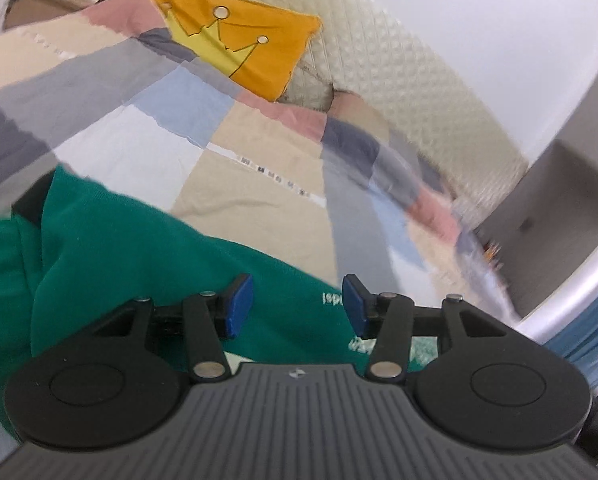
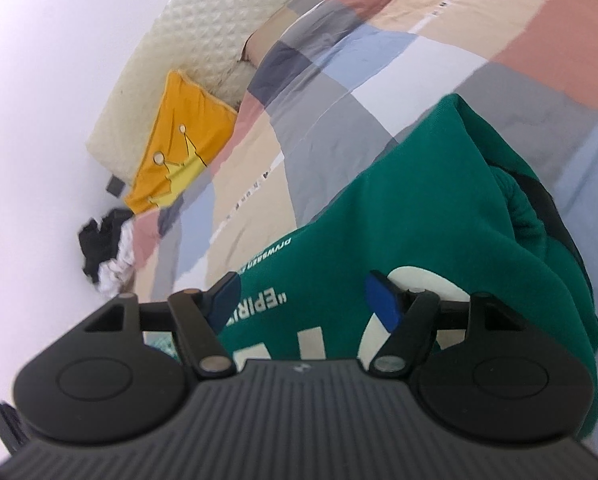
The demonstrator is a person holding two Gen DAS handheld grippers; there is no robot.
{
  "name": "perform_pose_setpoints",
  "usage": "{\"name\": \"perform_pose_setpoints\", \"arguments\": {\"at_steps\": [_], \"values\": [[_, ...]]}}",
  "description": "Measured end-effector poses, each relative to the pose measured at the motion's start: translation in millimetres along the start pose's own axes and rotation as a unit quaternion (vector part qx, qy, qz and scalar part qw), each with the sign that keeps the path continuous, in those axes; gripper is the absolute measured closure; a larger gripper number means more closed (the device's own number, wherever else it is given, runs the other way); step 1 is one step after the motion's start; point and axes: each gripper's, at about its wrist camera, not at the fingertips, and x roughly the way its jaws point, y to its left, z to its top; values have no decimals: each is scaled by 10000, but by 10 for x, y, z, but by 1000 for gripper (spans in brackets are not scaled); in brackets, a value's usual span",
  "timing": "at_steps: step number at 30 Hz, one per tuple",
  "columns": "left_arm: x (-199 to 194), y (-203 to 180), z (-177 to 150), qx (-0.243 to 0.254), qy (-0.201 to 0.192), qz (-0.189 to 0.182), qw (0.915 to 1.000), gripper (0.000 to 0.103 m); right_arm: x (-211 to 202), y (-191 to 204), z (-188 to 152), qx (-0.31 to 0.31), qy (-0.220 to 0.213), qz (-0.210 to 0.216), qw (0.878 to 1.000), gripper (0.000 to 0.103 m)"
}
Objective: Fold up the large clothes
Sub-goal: 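Lay the hoodie down printed side up and open both tools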
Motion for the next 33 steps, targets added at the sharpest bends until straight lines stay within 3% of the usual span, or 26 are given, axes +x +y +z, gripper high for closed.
{"name": "perform_pose_setpoints", "arguments": {"at_steps": [4,6,10,15,20,24,30,33], "values": [[71,-122,-49,575,42,234,9981,45,121,111,-37,-583,-43,-216,9981,32],[36,-156,-41,610,56,132,9980,38,95,161,-62,-799,-130,-278,9963,32],[-184,-266,-52,893,-174,102,9958,33,-16,250,-80,-1087,-241,-329,9932,32],[-596,-238,-125,792,-328,138,9962,32,-213,293,-116,-1423,-382,-466,9880,32],[-919,-133,-276,836,-394,635,9937,32,-347,297,-162,-1765,-478,-767,9802,32],[-843,-131,-329,1084,-591,1081,9864,32,-390,292,-192,-2009,-731,-978,9720,32],[-609,-149,-380,1368,-695,1338,9791,28,-265,230,-157,-2177,-831,-1045,9668,32],[-463,-132,-331,1353,-553,1365,9798,27,-184,258,-176,-2390,-834,-1103,9611,31]]}}
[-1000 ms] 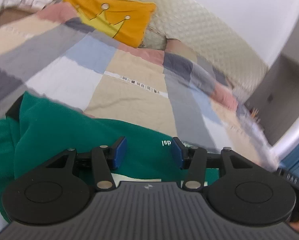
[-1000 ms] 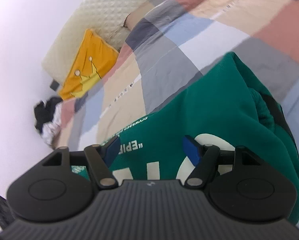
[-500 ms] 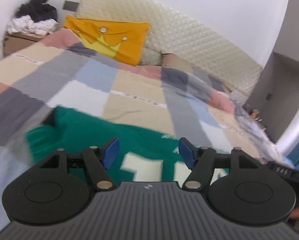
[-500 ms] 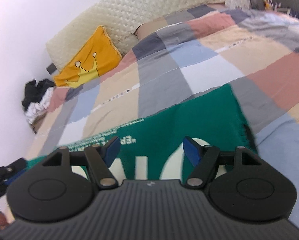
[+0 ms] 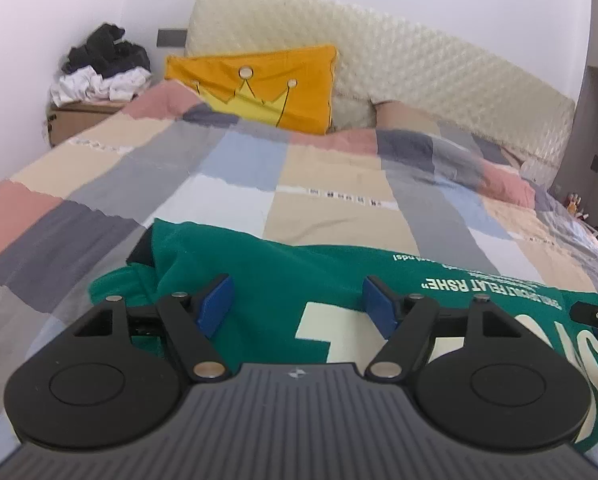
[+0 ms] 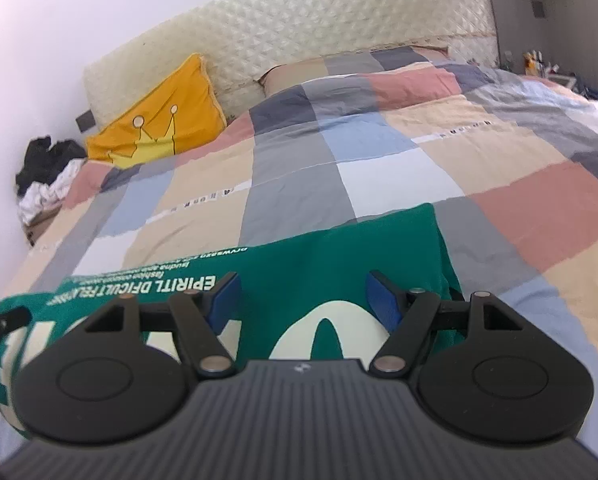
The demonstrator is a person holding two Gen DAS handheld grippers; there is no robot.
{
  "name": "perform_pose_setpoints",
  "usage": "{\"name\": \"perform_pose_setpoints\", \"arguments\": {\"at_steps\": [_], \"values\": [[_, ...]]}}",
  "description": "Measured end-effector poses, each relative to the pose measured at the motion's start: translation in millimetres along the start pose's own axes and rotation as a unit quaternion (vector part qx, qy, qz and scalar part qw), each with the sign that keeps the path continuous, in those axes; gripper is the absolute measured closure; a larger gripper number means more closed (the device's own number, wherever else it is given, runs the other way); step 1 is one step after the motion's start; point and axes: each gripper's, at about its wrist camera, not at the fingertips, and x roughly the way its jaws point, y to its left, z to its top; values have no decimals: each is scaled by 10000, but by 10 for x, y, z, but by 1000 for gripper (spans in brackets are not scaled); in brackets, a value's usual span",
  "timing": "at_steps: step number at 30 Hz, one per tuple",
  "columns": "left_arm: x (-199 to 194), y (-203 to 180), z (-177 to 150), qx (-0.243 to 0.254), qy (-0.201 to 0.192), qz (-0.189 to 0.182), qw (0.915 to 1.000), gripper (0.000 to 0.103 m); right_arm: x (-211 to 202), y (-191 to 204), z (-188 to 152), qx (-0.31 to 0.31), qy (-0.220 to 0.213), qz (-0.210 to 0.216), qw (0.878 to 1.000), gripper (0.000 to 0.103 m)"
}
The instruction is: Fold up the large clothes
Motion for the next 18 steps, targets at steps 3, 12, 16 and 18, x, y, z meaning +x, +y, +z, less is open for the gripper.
{"name": "perform_pose_setpoints", "arguments": {"at_steps": [3,12,16,18], "values": [[225,21,64,-35,195,-14,9998,27,107,53,-36,-225,30,-91,9997,30],[840,187,186,-71,958,-349,9948,25,454,45,-42,-522,437,-62,9977,29],[905,175,182,2,980,-345,9946,25,572,61,-96,-581,504,-51,9970,28],[880,154,179,37,951,-320,9949,25,575,77,-111,-595,481,-73,9970,28]]}}
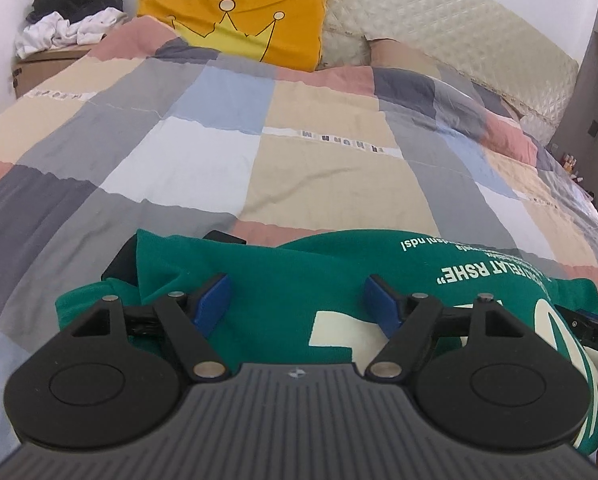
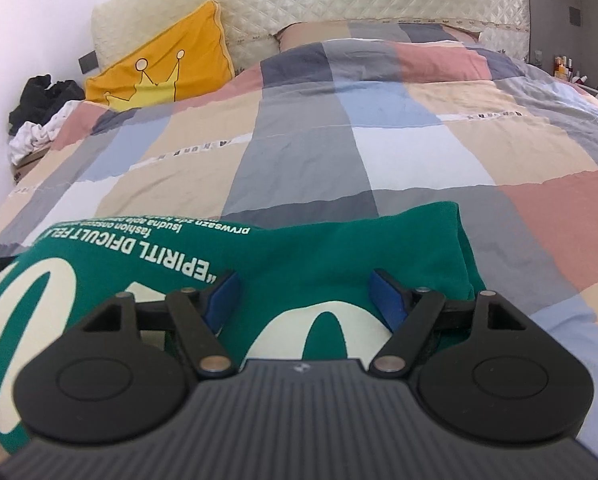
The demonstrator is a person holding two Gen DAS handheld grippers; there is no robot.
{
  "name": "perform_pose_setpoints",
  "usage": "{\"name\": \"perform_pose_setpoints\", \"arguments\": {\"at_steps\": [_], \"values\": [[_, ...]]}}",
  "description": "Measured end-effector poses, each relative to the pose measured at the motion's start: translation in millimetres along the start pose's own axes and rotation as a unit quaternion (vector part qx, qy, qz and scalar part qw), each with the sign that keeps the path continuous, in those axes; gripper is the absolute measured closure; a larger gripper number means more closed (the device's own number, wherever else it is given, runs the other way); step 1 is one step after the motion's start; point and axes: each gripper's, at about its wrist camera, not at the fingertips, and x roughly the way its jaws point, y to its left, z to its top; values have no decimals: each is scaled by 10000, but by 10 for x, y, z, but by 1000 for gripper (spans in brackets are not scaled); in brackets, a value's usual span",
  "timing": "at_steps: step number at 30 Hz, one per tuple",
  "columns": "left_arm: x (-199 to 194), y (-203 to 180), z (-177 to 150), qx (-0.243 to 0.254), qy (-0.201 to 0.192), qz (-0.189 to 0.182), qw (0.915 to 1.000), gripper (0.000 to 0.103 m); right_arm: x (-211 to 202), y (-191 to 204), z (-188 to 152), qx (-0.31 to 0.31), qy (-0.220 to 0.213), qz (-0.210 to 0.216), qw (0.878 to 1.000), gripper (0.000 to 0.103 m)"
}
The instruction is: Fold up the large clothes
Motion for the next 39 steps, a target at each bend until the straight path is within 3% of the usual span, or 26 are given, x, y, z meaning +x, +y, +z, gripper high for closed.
{"name": "perform_pose_setpoints", "arguments": {"at_steps": [8,18,24,28,31,35,37,39], "values": [[-474,-77,-57,12,-323,51,9995,24,-246,70,11,97,-258,-190,9994,28],[-1405,-197,-365,-173,-823,-75,9964,24,-1018,118,-19,341,-763,111,9964,29],[-1790,-250,-692,-419,-827,-411,9948,17,-1329,114,-133,855,-721,650,9916,29],[-1905,-293,-904,-577,-696,-530,9945,6,-1439,160,-297,1174,-578,716,9888,29],[-1921,-332,-980,-656,-599,-522,9947,2,-1454,166,-375,1466,-430,945,9837,17],[-1883,-344,-1016,-844,-512,-430,9942,1,-1450,143,-460,1926,-269,1214,9734,17],[-1807,-278,-988,-1121,-399,-414,9920,1,-1404,114,-495,2216,-131,1374,9653,0],[-1752,-237,-1000,-1325,-304,-380,9900,1,-1366,65,-550,2598,-37,1521,9536,0]]}}
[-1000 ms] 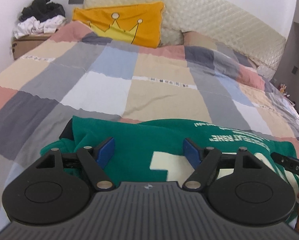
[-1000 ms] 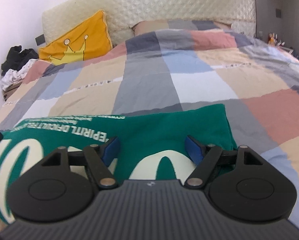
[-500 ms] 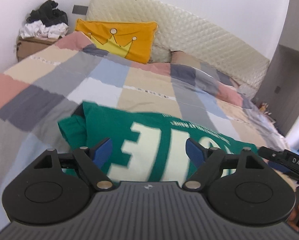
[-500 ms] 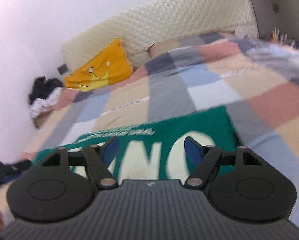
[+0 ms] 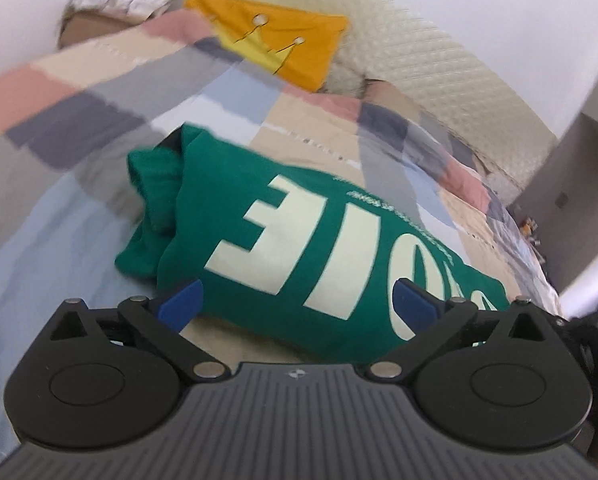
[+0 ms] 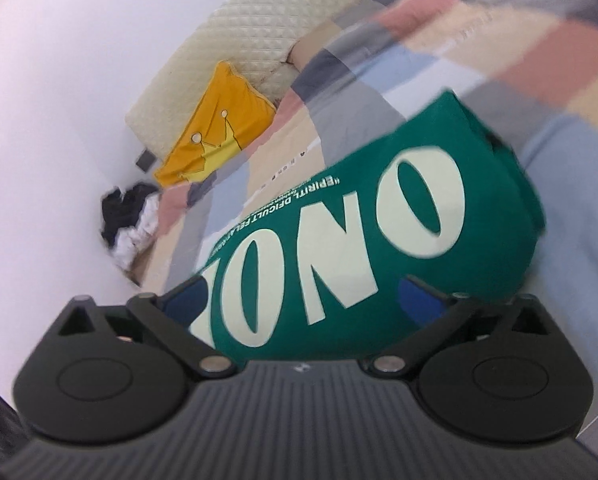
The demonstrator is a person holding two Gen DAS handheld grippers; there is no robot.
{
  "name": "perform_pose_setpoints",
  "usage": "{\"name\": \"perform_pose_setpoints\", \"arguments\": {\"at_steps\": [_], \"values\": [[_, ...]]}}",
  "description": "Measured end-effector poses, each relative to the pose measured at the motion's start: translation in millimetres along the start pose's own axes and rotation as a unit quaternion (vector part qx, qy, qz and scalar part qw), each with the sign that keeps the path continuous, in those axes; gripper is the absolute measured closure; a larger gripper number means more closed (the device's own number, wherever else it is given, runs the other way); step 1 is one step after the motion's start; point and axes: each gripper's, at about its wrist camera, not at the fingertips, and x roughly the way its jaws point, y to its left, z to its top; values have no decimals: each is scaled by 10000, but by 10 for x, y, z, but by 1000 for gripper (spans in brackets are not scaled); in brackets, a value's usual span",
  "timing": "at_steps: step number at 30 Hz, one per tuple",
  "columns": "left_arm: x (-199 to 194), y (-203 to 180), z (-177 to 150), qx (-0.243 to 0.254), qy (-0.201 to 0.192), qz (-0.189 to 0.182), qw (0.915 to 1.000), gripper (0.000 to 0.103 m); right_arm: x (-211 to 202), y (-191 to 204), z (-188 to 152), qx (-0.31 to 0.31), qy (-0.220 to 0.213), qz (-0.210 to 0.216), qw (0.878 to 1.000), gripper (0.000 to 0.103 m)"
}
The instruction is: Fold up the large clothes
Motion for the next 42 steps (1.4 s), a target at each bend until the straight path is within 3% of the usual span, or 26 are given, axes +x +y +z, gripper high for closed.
{"name": "perform_pose_setpoints", "arguments": {"at_steps": [4,9,19,34,42], "values": [[95,78,21,-210,97,19,9997,1,131,-197,-38,931,376,423,9940,0],[204,174,5,-647,211,-105,9976,1,242,-384,-140,1700,567,441,9828,0],[458,228,-11,-920,456,-124,9946,1,533,-555,-344,2638,929,476,9589,0],[625,341,-40,-1199,527,-47,9914,1,743,-695,-429,3390,507,597,9375,0],[837,489,-85,-1748,929,-661,9780,1,579,-862,-449,3834,240,687,9207,0]]}}
